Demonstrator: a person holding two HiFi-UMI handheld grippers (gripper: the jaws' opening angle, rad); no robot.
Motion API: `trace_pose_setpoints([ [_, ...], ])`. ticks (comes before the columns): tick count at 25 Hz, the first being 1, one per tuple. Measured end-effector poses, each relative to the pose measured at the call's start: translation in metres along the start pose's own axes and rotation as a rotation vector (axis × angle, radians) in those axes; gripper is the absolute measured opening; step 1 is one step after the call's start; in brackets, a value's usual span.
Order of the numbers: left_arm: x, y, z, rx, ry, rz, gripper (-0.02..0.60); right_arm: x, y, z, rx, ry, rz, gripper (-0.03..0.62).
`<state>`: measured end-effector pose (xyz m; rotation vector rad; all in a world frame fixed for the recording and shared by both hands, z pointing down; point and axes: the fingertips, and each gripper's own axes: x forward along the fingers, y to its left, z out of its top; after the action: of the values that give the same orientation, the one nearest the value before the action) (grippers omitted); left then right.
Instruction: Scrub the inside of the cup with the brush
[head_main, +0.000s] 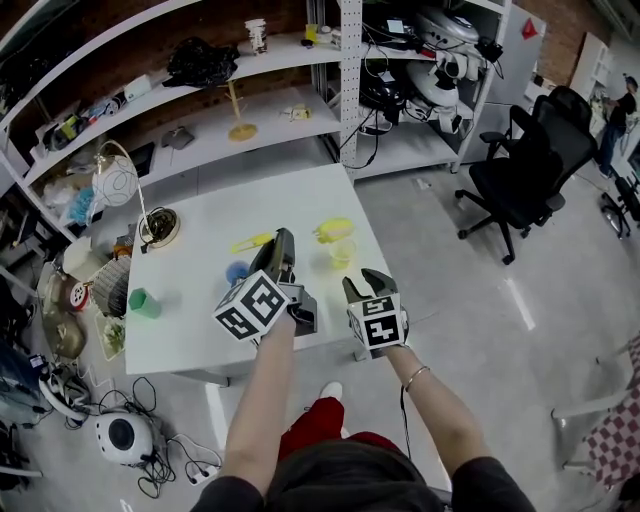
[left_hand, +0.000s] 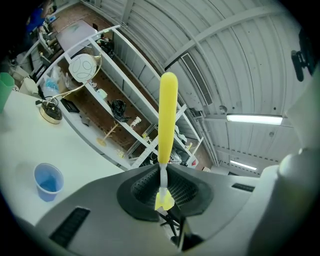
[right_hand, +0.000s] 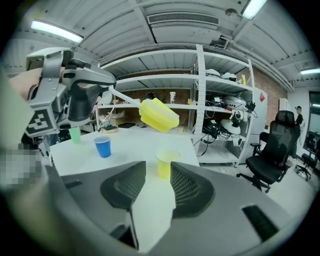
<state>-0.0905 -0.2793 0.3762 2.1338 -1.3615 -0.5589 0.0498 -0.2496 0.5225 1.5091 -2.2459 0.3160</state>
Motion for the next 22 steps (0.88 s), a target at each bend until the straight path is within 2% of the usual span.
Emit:
trace_pose_setpoints([
  [6,-0.012,-0.014,0.002,0.015,0.002,-0.010,0.040,-0.019,0.001,0.012,0.000,-0.044,-0.010,0.091],
  [11,-0.021,-0.024,-0.001,0.019,0.001,-0.020,0.041,-0.037,0.002,0.022,0.001,-0.102,-0.007,0.045],
  [22,-0.044,-0.046,-0.002,0.021,-0.013,-0.048,0.040,-0.075,0.007,0.043,-0.031,-0.193,-0.039,0.018],
])
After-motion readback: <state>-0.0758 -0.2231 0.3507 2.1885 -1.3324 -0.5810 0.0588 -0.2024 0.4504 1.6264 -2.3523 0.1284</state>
